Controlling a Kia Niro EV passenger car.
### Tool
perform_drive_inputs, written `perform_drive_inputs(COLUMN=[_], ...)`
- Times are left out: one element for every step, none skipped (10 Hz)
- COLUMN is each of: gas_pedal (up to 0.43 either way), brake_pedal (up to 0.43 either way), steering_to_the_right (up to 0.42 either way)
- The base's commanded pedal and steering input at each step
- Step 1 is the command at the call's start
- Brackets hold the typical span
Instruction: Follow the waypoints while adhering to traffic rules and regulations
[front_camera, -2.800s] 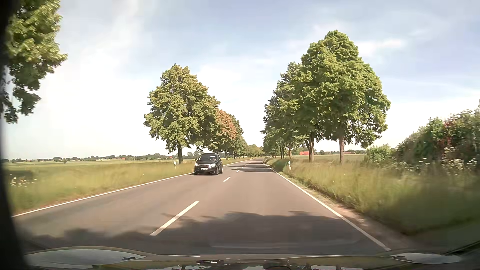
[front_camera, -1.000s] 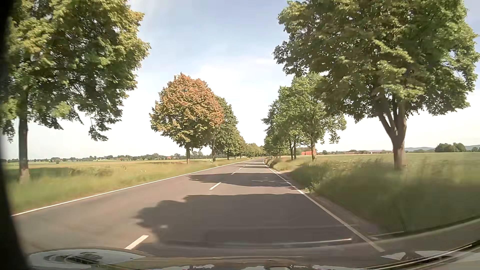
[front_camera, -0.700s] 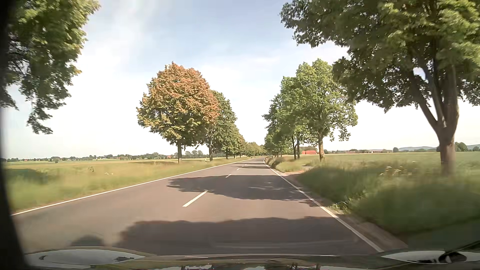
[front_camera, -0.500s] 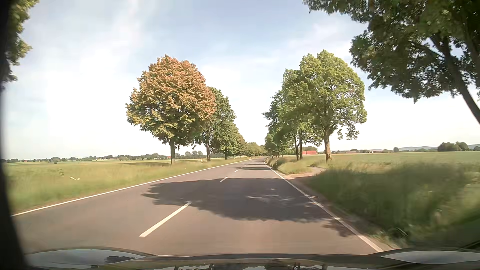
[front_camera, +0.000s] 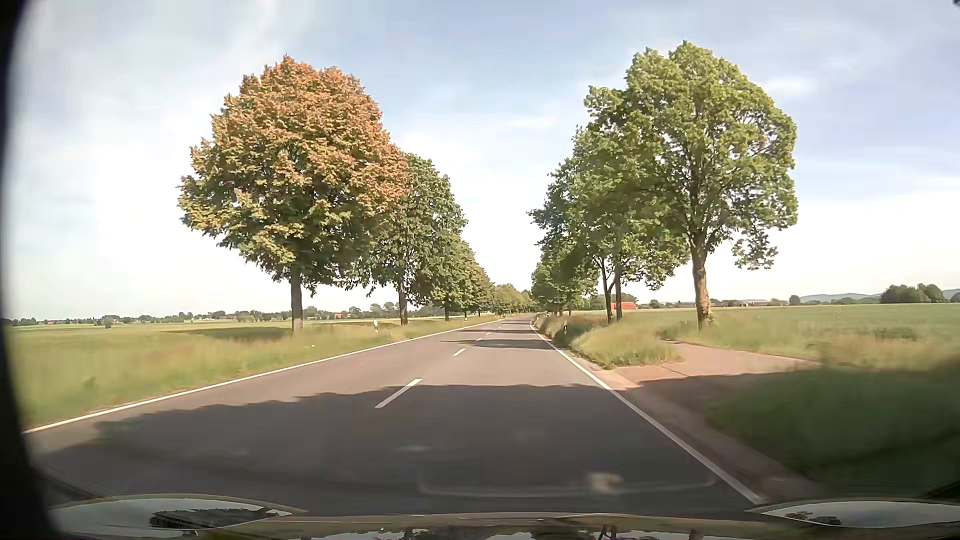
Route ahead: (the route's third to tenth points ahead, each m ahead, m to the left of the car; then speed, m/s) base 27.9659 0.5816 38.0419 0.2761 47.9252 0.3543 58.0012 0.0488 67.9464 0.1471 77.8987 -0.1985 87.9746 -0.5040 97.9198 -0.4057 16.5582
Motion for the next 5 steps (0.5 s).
perform_drive_inputs(gas_pedal=[0.15, 0.15, 0.15, 0.15, 0.15], brake_pedal=[0.0, 0.0, 0.0, 0.0, 0.0], steering_to_the_right=[-0.005, -0.005, -0.005, -0.005, -0.005])
